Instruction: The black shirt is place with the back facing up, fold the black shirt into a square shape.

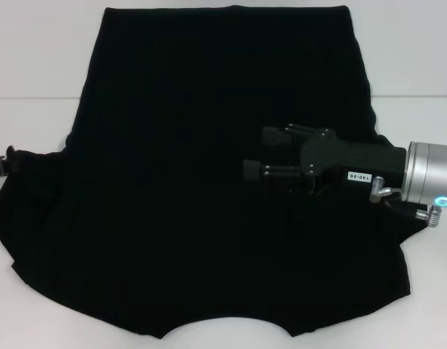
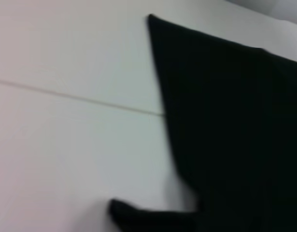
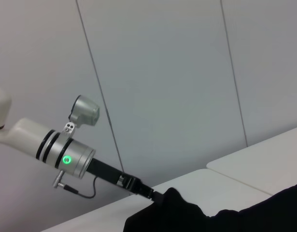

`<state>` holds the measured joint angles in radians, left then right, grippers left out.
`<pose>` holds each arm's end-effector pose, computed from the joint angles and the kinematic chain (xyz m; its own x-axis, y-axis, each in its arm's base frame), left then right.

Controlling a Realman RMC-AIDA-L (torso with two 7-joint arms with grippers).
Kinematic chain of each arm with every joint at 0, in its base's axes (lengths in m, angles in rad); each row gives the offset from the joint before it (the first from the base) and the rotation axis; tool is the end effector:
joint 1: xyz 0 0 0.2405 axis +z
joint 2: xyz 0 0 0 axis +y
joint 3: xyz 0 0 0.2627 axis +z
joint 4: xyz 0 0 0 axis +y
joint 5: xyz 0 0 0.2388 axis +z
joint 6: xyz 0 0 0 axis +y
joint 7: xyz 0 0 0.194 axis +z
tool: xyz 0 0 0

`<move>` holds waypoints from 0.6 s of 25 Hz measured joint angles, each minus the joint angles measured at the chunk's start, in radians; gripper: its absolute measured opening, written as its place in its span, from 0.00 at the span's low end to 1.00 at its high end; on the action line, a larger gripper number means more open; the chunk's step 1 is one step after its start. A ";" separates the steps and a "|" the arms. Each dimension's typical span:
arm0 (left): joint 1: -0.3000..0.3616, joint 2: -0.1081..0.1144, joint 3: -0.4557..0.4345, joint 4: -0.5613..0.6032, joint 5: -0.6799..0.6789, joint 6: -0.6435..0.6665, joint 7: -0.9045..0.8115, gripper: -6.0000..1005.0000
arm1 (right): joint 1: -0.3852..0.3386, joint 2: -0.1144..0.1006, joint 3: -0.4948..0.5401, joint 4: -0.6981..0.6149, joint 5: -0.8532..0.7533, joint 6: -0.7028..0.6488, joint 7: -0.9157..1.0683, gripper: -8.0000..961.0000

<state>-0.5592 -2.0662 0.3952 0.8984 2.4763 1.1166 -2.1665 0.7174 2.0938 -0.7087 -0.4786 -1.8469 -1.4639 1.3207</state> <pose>-0.3852 0.4345 0.0686 0.3591 0.6973 0.6203 0.9013 -0.0865 -0.4245 0.1892 0.4150 -0.0746 0.7367 -0.2603 -0.6241 -0.4053 -0.9088 -0.0995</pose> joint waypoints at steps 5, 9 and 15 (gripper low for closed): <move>-0.027 0.000 0.001 0.000 -0.056 0.083 0.055 0.03 | -0.004 0.000 0.000 0.000 0.000 -0.003 0.000 0.94; -0.031 -0.004 0.003 -0.004 -0.096 0.127 0.094 0.03 | -0.007 0.000 0.000 0.005 0.000 -0.003 0.000 0.94; -0.025 -0.030 0.053 -0.013 -0.138 0.150 0.127 0.03 | -0.009 0.000 0.000 0.018 0.000 -0.001 -0.012 0.94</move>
<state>-0.5844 -2.0959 0.4486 0.8851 2.3381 1.2665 -2.0392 0.7082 2.0938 -0.7087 -0.4607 -1.8469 -1.4650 1.3090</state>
